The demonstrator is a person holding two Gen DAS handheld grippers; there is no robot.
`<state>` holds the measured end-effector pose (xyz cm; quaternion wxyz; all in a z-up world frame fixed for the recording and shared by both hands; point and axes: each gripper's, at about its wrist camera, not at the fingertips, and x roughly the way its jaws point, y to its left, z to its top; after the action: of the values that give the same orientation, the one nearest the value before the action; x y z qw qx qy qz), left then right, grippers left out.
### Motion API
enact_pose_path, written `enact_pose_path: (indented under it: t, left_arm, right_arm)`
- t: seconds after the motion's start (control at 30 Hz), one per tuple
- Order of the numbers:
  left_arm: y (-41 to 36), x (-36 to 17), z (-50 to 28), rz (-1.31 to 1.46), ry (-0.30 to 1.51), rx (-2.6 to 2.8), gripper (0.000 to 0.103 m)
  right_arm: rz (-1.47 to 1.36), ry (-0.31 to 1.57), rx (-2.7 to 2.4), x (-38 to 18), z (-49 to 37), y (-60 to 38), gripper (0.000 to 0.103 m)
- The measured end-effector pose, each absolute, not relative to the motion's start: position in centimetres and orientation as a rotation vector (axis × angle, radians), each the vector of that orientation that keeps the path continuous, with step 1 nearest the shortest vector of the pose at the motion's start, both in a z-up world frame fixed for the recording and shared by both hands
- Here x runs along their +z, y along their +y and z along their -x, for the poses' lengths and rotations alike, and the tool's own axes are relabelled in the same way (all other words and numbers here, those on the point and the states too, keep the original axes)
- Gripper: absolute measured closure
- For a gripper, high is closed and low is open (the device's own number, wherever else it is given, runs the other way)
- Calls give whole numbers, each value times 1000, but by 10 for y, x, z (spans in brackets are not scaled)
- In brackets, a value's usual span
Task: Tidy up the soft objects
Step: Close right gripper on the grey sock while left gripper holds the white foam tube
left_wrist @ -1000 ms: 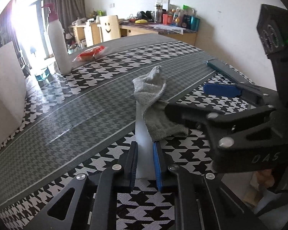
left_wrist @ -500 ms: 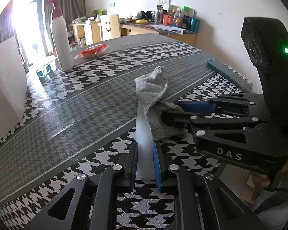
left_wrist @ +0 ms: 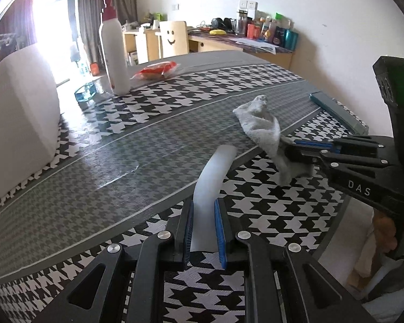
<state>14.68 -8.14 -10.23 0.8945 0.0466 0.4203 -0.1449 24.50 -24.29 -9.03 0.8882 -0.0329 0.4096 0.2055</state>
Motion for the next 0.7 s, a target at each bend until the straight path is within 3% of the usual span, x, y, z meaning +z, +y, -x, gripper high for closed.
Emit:
enact_pose_path:
  t: [0.07, 0.13, 0.17, 0.2, 0.5, 0.7]
  left_arm:
    - [-82, -101, -146, -98, 864, -307, 81]
    - [-83, -99, -146, -97, 854, -308, 80]
    - [-83, -98, -146, -98, 850, -310, 80]
    - [-84, -97, -147, -98, 844, -305, 80]
    - [-94, -104, -160, -129, 874, -305, 79]
    - [-101, -105, -164, -147, 873, -309, 70]
  right_arm:
    - [73, 843, 433, -89, -243, -242, 85]
    - [81, 831, 436, -88, -241, -240, 64]
    - [78, 818, 437, -86, -240, -240, 48]
    - [74, 810, 440, -85, -240, -240, 41]
    - [44, 816, 447, -84, -255, -237, 41]
    - [48, 812, 449, -83, -259, -236, 41]
